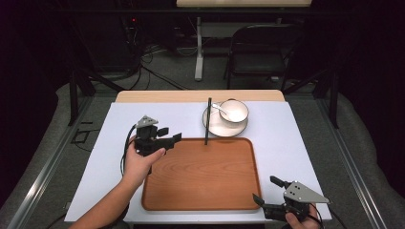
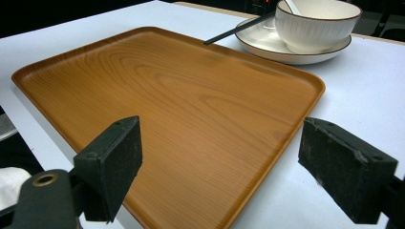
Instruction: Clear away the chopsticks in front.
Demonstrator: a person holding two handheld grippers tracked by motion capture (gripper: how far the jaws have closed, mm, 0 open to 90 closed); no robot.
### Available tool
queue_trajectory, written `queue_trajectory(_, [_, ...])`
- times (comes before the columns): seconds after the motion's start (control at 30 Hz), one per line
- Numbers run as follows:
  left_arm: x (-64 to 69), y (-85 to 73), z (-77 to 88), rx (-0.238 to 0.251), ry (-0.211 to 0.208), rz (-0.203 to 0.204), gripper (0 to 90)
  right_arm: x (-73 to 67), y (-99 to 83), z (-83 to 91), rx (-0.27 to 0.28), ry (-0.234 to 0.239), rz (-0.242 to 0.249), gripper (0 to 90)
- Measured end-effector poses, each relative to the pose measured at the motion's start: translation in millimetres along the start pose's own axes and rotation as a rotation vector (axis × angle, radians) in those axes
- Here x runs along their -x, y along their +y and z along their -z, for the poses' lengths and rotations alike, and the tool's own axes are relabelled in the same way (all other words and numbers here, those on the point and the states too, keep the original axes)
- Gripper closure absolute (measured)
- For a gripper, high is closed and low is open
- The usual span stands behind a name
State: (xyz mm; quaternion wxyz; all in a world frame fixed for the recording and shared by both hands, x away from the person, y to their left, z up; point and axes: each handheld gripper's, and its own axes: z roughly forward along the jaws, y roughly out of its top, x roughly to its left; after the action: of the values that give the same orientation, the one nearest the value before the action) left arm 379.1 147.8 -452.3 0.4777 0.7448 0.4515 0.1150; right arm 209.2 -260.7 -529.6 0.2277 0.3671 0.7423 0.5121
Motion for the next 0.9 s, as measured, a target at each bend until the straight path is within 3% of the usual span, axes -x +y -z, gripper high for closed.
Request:
queue_trajectory(0.03, [1.2,9.6,-7.6,-0.004,-0.006,-0.01,37.6,0.0,0.0,0.0,0.0,0.0,-0.001,14.5])
queue_trajectory(0.13, [2.5,18.2,-15.5,-0.013,-0.002,-0.016,38.6,0.9,0.0,0.0,0.002,-0.002,0.004,14.6])
queue_trajectory(0.33, [4.0,37.6,-40.4,-0.016,-0.024,0.01,39.4,0.8,-0.3,0.5,0.002,-0.002,-0.007,14.6])
queue_trajectory(0.37, [3.4,43.2,-47.7,-0.035,-0.019,0.0,39.4,1.1,-0.3,0.2,0.004,-0.002,-0.006,14.5])
queue_trajectory(0.6, [-2.3,57.3,-66.7,-0.047,0.026,0.01,40.9,2.0,-0.1,-0.1,-0.001,-0.001,-0.006,14.5])
queue_trajectory(0.67, [-5.3,63.6,-72.5,-0.063,0.027,0.036,42.3,1.8,-0.3,0.2,0.003,-0.001,-0.008,14.5])
queue_trajectory(0.83, [-7.3,79.8,-86.6,-0.116,0.086,0.043,45.6,2.0,-0.4,0.4,0.004,0.001,-0.013,14.5])
queue_trajectory(0.9, [-8.6,86.5,-95.9,-0.135,0.106,0.066,46.8,2.3,-0.4,0.5,0.002,0.003,-0.015,14.5])
